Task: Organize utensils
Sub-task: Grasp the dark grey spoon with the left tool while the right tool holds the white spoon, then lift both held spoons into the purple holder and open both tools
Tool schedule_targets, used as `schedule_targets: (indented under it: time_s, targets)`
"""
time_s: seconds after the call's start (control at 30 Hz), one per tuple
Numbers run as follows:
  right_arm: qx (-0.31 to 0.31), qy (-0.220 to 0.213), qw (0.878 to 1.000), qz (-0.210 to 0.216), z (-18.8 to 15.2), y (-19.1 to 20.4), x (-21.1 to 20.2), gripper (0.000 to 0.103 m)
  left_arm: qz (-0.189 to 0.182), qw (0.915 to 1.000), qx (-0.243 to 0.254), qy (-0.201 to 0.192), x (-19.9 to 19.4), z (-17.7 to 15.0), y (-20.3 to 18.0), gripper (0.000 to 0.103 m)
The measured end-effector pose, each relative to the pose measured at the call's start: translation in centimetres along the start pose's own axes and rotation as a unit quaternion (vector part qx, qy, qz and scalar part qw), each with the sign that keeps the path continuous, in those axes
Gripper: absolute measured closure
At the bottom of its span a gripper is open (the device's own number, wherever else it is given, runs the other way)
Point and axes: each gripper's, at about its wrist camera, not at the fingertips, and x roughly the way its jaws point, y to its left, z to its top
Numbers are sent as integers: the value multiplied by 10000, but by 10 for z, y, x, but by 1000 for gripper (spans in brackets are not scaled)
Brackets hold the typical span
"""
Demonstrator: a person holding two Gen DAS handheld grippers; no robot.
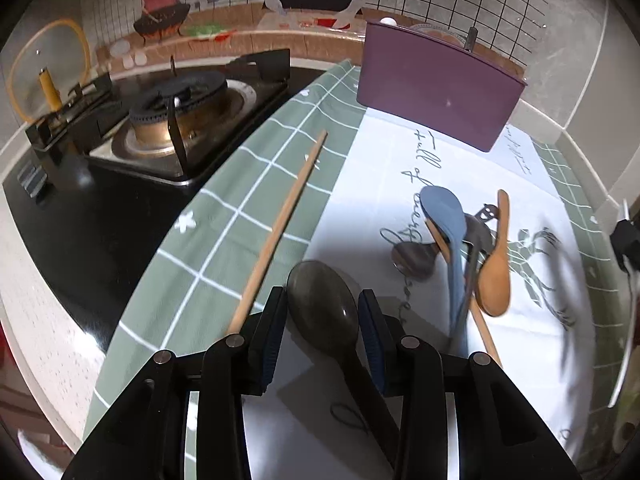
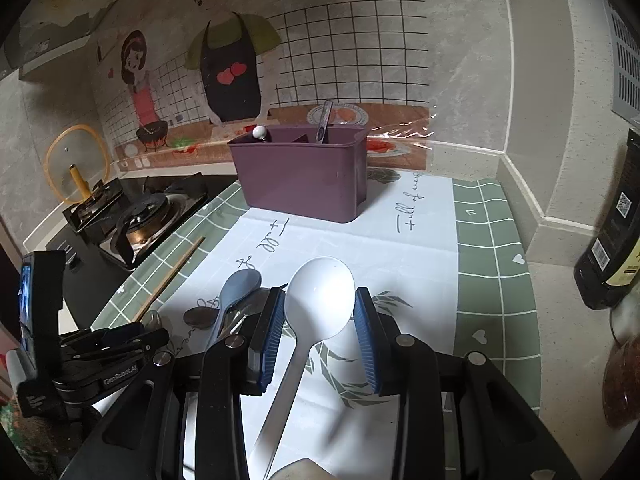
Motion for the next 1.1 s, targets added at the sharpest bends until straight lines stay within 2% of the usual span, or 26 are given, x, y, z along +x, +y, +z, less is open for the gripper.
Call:
schedule_targets:
  time_s: [0.13,0.33,0.4,0.53,0.77,0.93,1.1]
  targets:
    - [11,-56,10000,-15,0,-2,0,71,-58,10000,-2,-14,0,0,3,65]
    - [-68,-185,9998,3,5,1,-4,71,-666,9976,-175,5,-5,2,20,66]
    - [-108,-256,9996,74,7,2,-7,71,-762,9968,-155,-207,-16,5,24,66]
    - [-82,-329,9991,246,13,1,-9,71,-711,9954,107,-637,-39,13,24,66]
    - [159,-158,9983,531,22,-6,3,71,-970,9867,411,-1240,-78,30,22,66]
    - [242,-144,9983,515,28,-6,6,71,-1075,9785,704,-1613,-97,48,19,66]
    - [112,-207,9994,262,37,-1,7,71,-1248,9723,874,-1771,-103,74,17,67]
